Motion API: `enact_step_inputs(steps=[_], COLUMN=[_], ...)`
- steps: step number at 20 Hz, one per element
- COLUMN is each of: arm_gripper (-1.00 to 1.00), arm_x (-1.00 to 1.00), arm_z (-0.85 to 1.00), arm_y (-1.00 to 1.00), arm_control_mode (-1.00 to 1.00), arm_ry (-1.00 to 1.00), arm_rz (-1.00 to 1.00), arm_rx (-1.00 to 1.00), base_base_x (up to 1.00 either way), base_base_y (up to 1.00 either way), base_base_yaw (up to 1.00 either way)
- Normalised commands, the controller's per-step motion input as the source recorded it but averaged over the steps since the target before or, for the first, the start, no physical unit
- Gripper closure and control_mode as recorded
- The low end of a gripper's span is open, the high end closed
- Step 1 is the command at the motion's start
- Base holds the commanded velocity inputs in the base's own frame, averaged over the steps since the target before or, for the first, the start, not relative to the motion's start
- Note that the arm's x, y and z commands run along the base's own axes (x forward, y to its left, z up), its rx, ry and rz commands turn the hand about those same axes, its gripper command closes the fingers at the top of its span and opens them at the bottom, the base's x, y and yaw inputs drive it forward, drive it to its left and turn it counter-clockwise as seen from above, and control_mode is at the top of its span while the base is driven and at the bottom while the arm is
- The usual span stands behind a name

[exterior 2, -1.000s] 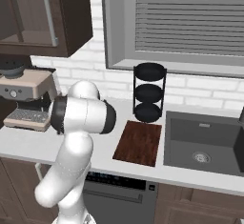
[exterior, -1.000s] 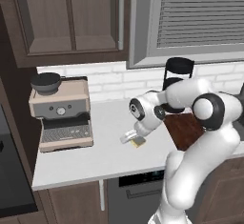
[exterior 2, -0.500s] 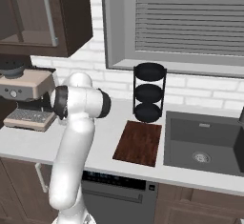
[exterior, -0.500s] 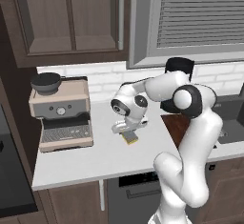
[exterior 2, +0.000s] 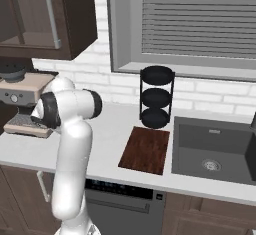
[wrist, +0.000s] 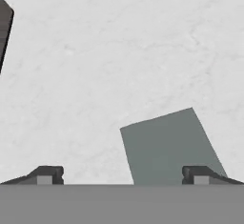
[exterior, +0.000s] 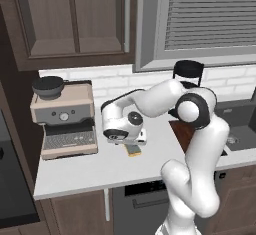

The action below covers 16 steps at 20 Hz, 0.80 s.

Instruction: Pick up the sponge from the counter and clean the cutting board by briefly scrubbing or pressing down on the cutting board. Once finished, release the sponge.

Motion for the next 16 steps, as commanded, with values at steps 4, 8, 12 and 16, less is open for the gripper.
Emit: enact_step_inputs(steps=[4,8,12,16], arm_gripper=[-1.00,-1.00,-1.00,-1.00], arm_x=[-0.33,-0.22,-0.42,-0.78], arm_z=[1.00,1.00,1.00,1.00], arm_y=[-0.52,-0.43,-0.58,-0.80], arm_control_mode=[-1.00,-1.00,-1.00,-1.00], arm_ry=[-0.12,-0.14,-0.19,-0.29], arm_rz=[-0.13,-0.05,-0.01,0.00], arm_rx=[0.11,0.01,0.00,0.00], base_base_x=[0.00,0.00,0.00,0.00], base_base_y=[0.00,0.00,0.00,0.00], base_base_yaw=[0.00,0.00,0.00,0.00])
